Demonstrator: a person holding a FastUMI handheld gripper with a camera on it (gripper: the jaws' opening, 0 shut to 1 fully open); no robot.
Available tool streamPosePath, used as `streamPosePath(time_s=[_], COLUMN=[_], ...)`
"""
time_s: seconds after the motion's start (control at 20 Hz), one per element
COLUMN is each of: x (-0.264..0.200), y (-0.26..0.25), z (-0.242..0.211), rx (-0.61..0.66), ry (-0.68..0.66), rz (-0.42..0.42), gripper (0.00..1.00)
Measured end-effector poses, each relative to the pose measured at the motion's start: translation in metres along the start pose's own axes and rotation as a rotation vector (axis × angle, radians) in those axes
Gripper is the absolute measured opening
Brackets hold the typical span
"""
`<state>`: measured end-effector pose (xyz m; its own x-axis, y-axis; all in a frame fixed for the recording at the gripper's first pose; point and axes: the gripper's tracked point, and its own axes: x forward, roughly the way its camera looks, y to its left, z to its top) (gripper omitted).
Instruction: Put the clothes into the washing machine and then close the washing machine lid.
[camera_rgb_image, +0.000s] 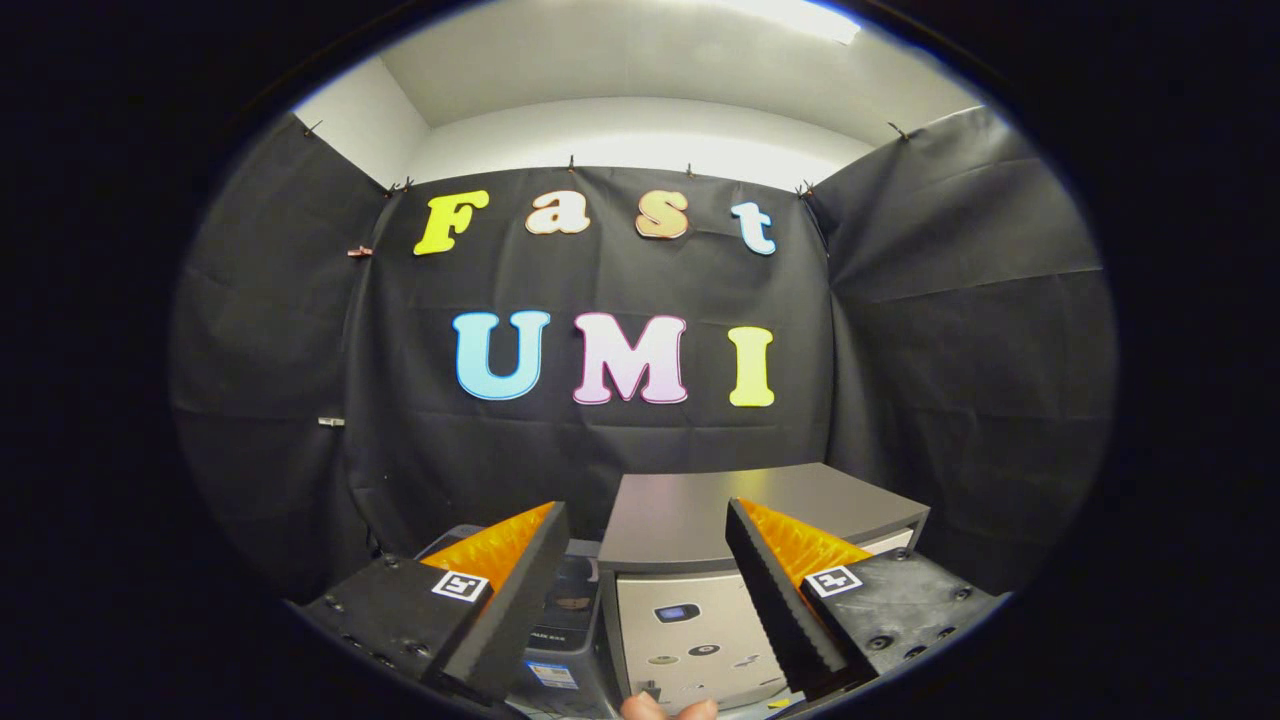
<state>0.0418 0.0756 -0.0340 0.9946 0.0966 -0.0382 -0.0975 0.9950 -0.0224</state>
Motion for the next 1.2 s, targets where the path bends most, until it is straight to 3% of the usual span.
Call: streamPosePath(time_s=[0.4,1.2], x=[0.003,-0.006], y=[-0.016,-0.036], z=[-0.018,-0.011], rx=[0.011,0.03], ry=[0.035,0.004], rz=[-0.024,-0.07], gripper=[0.99,0.99])
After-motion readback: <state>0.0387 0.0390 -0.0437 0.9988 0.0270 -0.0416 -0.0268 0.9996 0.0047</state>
